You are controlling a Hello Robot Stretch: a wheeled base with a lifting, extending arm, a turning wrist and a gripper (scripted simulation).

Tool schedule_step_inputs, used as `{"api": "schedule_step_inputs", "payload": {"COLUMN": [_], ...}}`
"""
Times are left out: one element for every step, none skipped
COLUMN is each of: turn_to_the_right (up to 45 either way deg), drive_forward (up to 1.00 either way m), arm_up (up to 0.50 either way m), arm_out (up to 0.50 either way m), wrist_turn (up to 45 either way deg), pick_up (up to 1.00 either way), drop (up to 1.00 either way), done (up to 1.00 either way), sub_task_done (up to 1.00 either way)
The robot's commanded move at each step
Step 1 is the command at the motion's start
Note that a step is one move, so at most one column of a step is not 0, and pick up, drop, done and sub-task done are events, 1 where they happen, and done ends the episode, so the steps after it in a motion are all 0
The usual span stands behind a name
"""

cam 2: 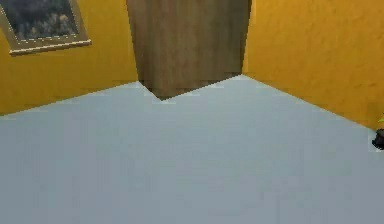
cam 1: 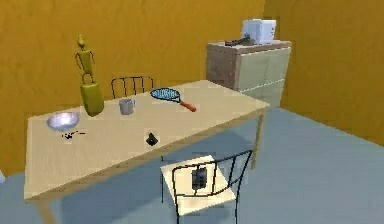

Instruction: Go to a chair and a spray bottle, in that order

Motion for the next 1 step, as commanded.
{"api": "schedule_step_inputs", "payload": {"turn_to_the_right": [0.0], "drive_forward": [0.00], "arm_up": [0.00], "arm_out": [0.00], "wrist_turn": [0.0], "pick_up": [0.00], "drop": [0.00], "done": [0.00], "sub_task_done": [1.00]}}
